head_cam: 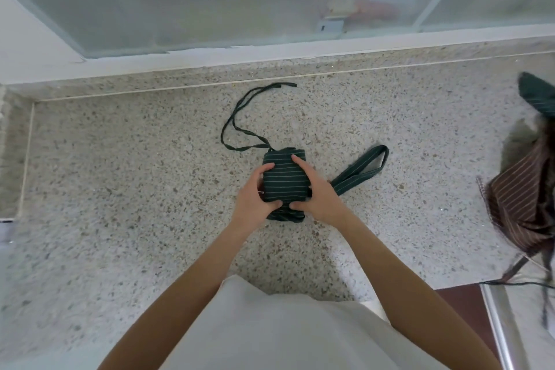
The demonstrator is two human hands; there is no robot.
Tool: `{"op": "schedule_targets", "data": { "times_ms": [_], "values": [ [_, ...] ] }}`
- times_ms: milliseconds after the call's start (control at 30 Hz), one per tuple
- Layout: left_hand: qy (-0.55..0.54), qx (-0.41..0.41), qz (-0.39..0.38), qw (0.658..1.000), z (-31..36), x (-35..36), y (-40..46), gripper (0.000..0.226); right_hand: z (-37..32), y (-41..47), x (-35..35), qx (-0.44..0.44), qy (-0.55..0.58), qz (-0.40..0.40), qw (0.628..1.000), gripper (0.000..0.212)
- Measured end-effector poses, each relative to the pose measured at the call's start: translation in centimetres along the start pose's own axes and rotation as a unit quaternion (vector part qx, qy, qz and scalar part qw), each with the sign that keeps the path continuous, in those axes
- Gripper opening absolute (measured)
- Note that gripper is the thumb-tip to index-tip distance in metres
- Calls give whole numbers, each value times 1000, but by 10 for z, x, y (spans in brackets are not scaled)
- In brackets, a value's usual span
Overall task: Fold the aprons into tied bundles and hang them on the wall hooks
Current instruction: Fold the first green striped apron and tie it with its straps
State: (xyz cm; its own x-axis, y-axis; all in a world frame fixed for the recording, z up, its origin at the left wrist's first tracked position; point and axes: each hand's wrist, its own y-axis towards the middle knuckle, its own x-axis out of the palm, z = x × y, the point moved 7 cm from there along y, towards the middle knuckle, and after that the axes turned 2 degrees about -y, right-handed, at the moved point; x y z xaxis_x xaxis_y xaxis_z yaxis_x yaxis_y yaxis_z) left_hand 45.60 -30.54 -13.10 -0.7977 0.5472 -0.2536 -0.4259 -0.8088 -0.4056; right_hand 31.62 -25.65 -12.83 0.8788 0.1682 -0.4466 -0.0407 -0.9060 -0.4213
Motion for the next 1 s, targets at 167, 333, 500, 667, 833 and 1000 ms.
{"op": "schedule_targets", "data": {
  "times_ms": [167, 333, 500, 667, 833, 1000],
  "values": [
    [349, 104, 27, 931, 10, -2, -10, 72, -21, -10, 2, -66, -364, 132, 920, 78],
    [436, 283, 114, 847, 13, -6, -25, 48, -18, -28, 4, -156, -414, 198, 875, 73],
    [377, 366, 17, 851, 0, -4, -22, 45, 6, -26, 26, -180, -383, 64, 904, 87],
    [310, 227, -69, 921, -21, -5, -11, 54, 10, -13, 23, -171, -300, 59, 937, 61],
    [329, 209, -58, 919, -25, -8, -5, 63, 5, -5, 22, -174, -275, 42, 945, 46],
    [116, 95, -44, 988, -2, -26, 1, 52, -21, -16, -4, -65, -20, 68, 995, 39]
  ]
}}
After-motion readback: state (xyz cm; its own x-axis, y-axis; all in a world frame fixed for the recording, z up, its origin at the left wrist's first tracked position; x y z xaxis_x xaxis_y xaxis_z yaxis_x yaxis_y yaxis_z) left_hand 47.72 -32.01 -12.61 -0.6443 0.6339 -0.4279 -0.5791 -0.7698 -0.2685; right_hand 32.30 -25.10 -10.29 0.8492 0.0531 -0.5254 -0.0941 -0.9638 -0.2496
